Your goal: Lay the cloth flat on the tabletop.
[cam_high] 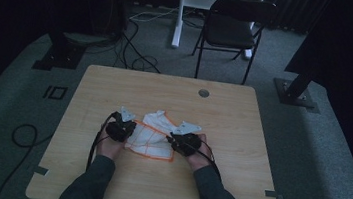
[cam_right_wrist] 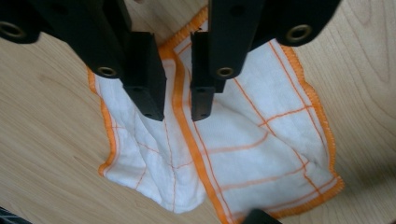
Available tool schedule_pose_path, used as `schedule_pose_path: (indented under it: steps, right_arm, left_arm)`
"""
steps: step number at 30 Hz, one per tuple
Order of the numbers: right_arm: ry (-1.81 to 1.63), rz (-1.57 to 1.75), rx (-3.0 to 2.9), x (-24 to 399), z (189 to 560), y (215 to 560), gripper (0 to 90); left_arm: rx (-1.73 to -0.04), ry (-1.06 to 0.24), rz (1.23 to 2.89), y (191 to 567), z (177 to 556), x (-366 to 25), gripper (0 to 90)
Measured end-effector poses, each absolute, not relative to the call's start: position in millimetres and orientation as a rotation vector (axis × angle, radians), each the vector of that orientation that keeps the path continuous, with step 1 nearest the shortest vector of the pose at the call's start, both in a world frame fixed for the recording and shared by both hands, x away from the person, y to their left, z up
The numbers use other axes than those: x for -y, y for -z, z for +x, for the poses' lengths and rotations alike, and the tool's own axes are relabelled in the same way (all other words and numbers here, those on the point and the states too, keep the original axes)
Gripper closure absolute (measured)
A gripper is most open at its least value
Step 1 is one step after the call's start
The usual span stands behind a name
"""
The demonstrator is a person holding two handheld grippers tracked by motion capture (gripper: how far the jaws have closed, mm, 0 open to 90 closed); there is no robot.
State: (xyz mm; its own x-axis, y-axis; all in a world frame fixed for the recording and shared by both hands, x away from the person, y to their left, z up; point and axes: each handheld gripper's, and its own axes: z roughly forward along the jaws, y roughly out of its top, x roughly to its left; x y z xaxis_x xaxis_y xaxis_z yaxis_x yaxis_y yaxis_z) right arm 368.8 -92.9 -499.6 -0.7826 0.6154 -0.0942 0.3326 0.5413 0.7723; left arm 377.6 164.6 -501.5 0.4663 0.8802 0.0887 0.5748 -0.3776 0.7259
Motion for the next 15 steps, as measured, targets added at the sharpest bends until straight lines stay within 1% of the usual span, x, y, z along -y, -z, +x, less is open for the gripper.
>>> schedule_pose_path:
  steps: [2, 5, 9, 15]
  right_arm:
    - [-1.107, 0.781, -2.427, 94.3, 367.3, 499.6, 72.4]
    - [-1.117, 0.774, -2.424, 95.7, 361.9, 499.6, 72.7]
    - [-1.117, 0.752, -2.443, 94.8, 350.5, 506.2, 78.6]
    - [-1.071, 0.757, -2.504, 90.3, 345.7, 526.5, 81.4]
  left_arm:
    - [-1.213, -0.647, 2.076, 500.8, 374.0, -169.1, 89.0]
    - [-1.228, -0.66, 2.065, 500.2, 370.3, -175.7, 89.0]
    - [-1.241, -0.667, 2.054, 500.2, 367.7, -181.6, 89.0]
    - [-1.26, -0.674, 2.025, 499.6, 364.0, -188.0, 89.0]
